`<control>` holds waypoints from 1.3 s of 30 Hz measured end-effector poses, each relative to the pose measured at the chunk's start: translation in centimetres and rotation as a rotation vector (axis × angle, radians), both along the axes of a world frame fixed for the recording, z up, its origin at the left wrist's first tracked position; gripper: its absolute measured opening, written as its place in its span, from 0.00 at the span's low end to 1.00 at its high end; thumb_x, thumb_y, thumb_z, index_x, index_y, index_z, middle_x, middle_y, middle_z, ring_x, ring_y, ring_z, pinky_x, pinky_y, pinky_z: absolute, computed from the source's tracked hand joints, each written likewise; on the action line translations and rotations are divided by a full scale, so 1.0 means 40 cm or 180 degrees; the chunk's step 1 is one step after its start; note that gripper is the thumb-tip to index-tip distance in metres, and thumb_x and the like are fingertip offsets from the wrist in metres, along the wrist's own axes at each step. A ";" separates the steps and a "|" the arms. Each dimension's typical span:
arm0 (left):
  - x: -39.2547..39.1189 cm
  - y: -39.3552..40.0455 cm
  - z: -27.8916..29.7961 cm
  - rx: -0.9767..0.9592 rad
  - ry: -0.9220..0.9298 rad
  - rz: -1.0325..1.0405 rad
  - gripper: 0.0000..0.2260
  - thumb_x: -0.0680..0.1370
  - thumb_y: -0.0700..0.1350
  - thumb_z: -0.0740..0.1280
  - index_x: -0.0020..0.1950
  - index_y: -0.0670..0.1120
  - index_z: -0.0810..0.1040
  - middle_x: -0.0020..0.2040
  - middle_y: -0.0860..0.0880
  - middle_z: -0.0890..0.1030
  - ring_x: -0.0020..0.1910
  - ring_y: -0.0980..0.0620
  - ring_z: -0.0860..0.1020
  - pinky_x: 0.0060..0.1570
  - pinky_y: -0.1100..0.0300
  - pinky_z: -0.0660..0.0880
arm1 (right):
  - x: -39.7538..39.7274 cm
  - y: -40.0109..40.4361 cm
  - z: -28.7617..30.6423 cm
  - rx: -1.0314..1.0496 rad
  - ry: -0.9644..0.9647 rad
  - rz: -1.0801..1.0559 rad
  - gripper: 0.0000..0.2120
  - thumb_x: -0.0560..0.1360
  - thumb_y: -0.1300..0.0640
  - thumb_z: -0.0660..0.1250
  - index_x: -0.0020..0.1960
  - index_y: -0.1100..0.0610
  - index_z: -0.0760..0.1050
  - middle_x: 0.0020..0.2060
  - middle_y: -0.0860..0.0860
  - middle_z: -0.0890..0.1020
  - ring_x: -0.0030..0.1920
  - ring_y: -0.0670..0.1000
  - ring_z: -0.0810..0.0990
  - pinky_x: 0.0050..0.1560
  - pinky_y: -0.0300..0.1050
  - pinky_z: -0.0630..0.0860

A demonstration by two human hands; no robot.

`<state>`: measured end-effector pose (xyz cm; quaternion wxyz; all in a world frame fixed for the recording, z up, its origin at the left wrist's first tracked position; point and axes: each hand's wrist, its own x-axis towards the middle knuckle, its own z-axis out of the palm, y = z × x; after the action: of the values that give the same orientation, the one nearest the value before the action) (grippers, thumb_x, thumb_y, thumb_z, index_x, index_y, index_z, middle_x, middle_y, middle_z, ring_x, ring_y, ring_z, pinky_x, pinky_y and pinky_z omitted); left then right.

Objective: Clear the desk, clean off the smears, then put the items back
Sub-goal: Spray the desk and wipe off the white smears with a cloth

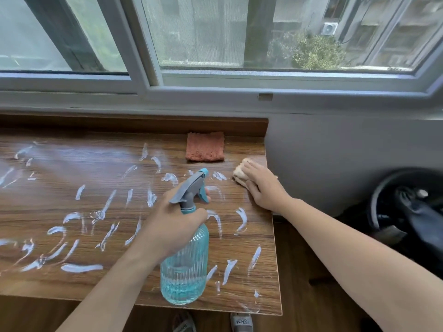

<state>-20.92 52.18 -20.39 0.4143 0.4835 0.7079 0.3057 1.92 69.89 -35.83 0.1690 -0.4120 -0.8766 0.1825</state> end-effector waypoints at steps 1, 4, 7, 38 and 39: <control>-0.006 0.000 -0.003 -0.0003 0.0001 -0.0025 0.12 0.75 0.40 0.66 0.54 0.54 0.79 0.33 0.49 0.67 0.31 0.51 0.64 0.33 0.53 0.66 | 0.008 -0.033 0.008 -0.0048 -0.0044 0.0122 0.21 0.82 0.61 0.61 0.74 0.60 0.70 0.77 0.53 0.68 0.80 0.53 0.59 0.81 0.42 0.49; -0.022 0.001 -0.010 0.0023 -0.0054 0.0011 0.12 0.75 0.39 0.65 0.54 0.54 0.79 0.34 0.49 0.66 0.30 0.51 0.62 0.32 0.53 0.65 | 0.046 -0.131 0.017 -0.0064 -0.0395 0.0688 0.26 0.85 0.52 0.55 0.82 0.54 0.58 0.82 0.46 0.55 0.82 0.44 0.46 0.79 0.38 0.41; -0.036 -0.004 -0.017 0.0034 -0.0018 0.0017 0.12 0.75 0.38 0.65 0.53 0.53 0.78 0.33 0.50 0.66 0.30 0.51 0.62 0.32 0.53 0.64 | 0.079 -0.128 0.005 -0.0039 -0.0784 0.0971 0.27 0.86 0.46 0.51 0.84 0.50 0.52 0.82 0.44 0.51 0.82 0.43 0.43 0.81 0.43 0.43; 0.053 -0.166 -0.154 -0.0760 0.0386 -0.0632 0.05 0.76 0.43 0.65 0.45 0.54 0.73 0.37 0.51 0.77 0.34 0.49 0.72 0.34 0.57 0.67 | 0.018 -0.118 0.024 -0.0230 -0.0815 0.0070 0.24 0.84 0.59 0.57 0.79 0.55 0.59 0.76 0.52 0.63 0.81 0.56 0.53 0.79 0.54 0.57; 0.046 -0.168 -0.156 -0.0733 0.0441 -0.0665 0.05 0.76 0.44 0.65 0.43 0.53 0.72 0.37 0.52 0.76 0.35 0.49 0.72 0.34 0.57 0.66 | 0.013 -0.121 0.026 -0.0249 -0.0899 0.0003 0.24 0.84 0.59 0.57 0.79 0.55 0.59 0.77 0.52 0.62 0.81 0.56 0.52 0.78 0.54 0.59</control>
<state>-19.09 45.47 -26.61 0.4468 0.5237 0.7110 0.1438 2.42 65.05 -34.81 0.0277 -0.4395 -0.8840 0.1569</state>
